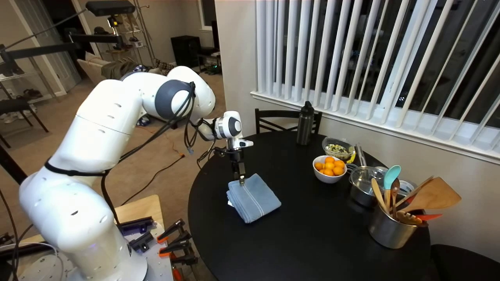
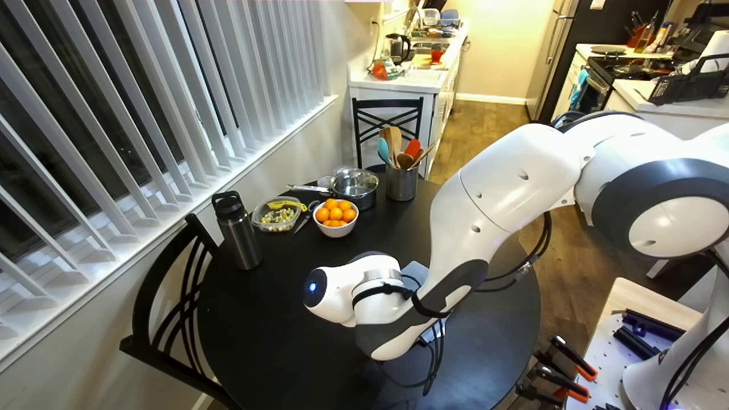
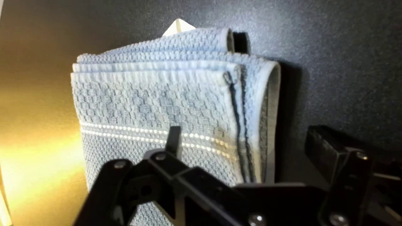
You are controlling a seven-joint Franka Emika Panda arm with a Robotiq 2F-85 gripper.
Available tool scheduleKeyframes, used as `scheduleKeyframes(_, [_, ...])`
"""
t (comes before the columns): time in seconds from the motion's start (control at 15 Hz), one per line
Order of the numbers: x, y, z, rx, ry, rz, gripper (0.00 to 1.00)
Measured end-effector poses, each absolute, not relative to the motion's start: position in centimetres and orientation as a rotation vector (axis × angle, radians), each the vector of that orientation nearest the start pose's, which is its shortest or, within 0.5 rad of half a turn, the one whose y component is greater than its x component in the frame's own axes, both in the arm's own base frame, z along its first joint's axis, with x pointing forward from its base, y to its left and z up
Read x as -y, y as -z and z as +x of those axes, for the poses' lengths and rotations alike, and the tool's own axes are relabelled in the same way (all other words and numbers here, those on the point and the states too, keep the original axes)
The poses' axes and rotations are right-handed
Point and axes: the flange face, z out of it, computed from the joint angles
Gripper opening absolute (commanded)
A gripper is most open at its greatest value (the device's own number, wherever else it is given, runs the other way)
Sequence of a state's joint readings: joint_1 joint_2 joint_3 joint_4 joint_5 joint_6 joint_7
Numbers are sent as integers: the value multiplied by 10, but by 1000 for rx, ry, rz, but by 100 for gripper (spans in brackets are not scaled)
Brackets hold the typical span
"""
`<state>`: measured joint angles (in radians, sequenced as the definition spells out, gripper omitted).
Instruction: Unfold the blue towel at the center
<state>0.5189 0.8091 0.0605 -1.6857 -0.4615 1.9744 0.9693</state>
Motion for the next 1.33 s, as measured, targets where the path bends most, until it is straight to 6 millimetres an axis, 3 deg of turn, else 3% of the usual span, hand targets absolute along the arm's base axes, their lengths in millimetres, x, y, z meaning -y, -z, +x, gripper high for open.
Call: scheduleKeyframes(1.33, [-291,-93,538,172,243,2409,98])
